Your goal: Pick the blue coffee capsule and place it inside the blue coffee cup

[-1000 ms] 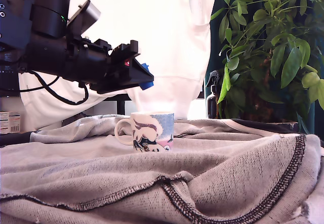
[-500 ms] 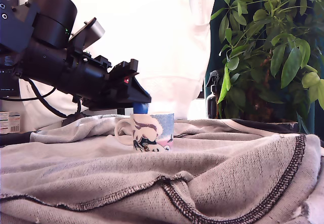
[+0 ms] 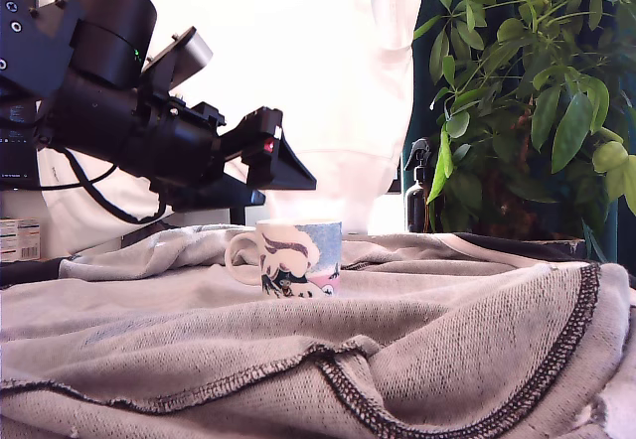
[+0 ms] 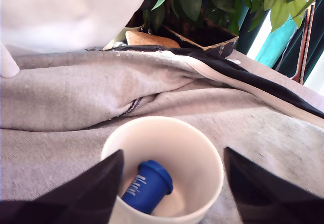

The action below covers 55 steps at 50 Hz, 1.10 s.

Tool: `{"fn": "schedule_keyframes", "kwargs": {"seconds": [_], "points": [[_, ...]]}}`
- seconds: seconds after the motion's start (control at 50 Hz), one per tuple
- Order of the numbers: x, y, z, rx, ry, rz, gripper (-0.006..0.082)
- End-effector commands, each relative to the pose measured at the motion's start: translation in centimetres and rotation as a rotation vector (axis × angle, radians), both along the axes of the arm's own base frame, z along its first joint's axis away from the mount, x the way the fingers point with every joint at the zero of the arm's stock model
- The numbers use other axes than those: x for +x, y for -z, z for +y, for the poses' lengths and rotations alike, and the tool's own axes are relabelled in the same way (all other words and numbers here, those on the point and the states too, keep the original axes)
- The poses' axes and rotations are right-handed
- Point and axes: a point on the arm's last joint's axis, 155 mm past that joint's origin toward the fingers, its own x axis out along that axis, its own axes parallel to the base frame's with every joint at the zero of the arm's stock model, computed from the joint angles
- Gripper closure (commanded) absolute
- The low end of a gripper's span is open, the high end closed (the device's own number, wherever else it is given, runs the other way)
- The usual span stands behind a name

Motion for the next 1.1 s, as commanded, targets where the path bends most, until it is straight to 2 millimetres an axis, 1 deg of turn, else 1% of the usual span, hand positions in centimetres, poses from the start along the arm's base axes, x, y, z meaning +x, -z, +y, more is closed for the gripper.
{"fn": "schedule_keyframes", "kwargs": {"seconds": [0.0,0.04,0.06,0.12,0.18,0.2,0.26,0.3,0.32,0.36,0.52,0.64,0.72,0.88,1.08], "points": [[0.6,-1.7,0.8,-0.011,-0.021,-0.034,-0.0008],[0.7,-2.1,1.3,-0.005,-0.032,-0.037,0.0024],[0.8,-2.4,1.6,0.001,-0.038,-0.044,0.0056],[1.0,-2.8,2.7,0.026,-0.059,-0.052,0.0185],[1.1,-3.4,3.9,0.052,-0.081,-0.060,0.0381],[1.1,-3.7,4.4,0.061,-0.089,-0.065,0.0466],[1.2,-4.6,5.9,0.076,-0.117,-0.070,0.0670],[1.3,-5.2,6.9,0.084,-0.138,-0.077,0.0776],[1.3,-5.7,7.5,0.084,-0.151,-0.084,0.0799],[1.4,-6.6,8.6,0.084,-0.180,-0.091,0.0780],[1.2,-9.2,13.3,0.098,-0.314,-0.105,0.0781],[0.8,-10.3,16.5,0.106,-0.391,-0.099,0.0781],[0.5,-10.6,18.4,0.112,-0.433,-0.085,0.0781],[-0.1,-10.3,21.0,0.129,-0.493,-0.048,0.0781],[-0.5,-9.9,22.7,0.140,-0.535,-0.018,0.0781]]}}
